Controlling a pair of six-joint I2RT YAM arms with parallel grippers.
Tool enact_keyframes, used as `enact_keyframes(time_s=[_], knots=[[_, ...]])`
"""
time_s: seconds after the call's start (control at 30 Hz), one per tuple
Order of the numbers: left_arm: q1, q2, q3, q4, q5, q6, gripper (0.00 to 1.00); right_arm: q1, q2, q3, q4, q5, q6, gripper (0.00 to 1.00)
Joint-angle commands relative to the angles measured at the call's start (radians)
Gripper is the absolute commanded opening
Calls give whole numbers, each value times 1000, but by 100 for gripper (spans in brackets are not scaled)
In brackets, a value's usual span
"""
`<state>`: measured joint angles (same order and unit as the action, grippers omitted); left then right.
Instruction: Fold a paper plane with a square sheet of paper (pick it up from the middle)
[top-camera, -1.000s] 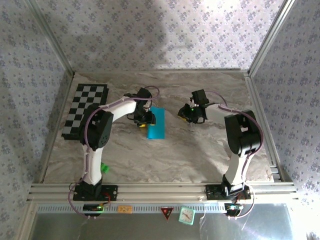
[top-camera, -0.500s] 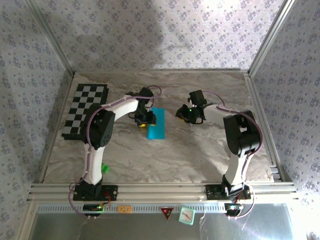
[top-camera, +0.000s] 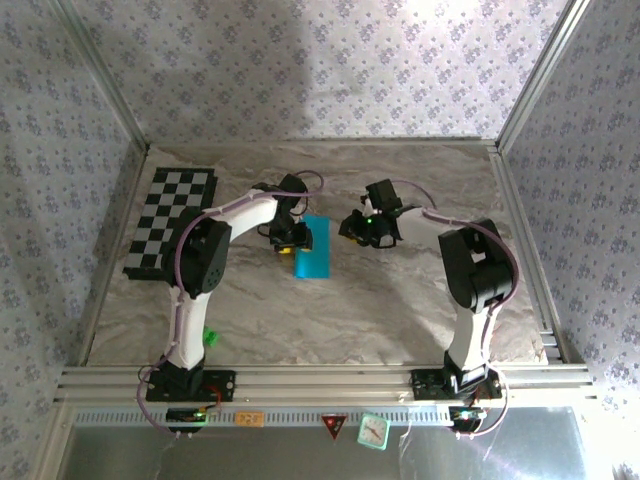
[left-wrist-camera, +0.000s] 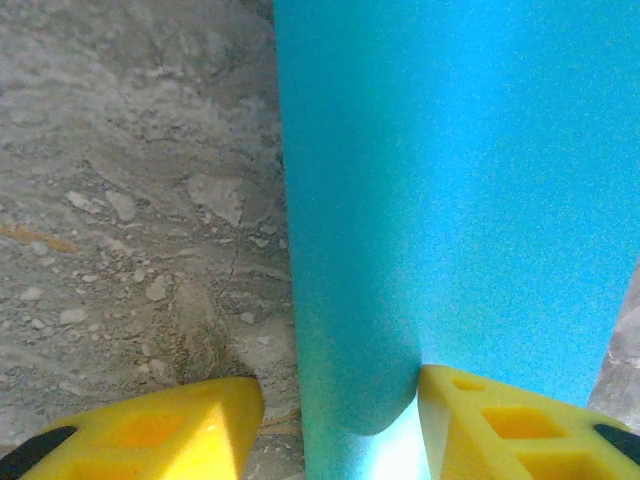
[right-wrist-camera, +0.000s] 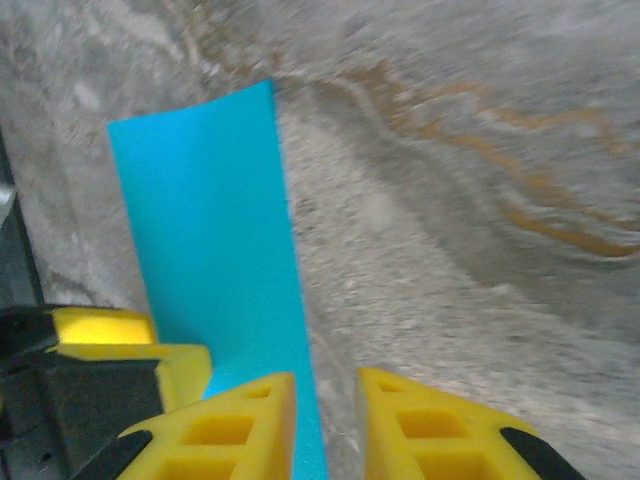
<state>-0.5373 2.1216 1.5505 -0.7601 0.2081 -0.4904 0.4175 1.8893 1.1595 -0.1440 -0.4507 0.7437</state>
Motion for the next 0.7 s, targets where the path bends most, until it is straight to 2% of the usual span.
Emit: enact_keyframes(time_s=[0.0, 0.4, 0.67], knots=[[-27, 139, -60, 33, -7, 1, 50, 38, 45, 65, 5, -55, -33, 22], [-27, 143, -70, 44, -6, -3, 50, 84, 192, 169, -1, -135, -7, 12], [-26, 122, -87, 67, 4, -17, 49, 78, 257, 169, -73, -116, -25, 7]])
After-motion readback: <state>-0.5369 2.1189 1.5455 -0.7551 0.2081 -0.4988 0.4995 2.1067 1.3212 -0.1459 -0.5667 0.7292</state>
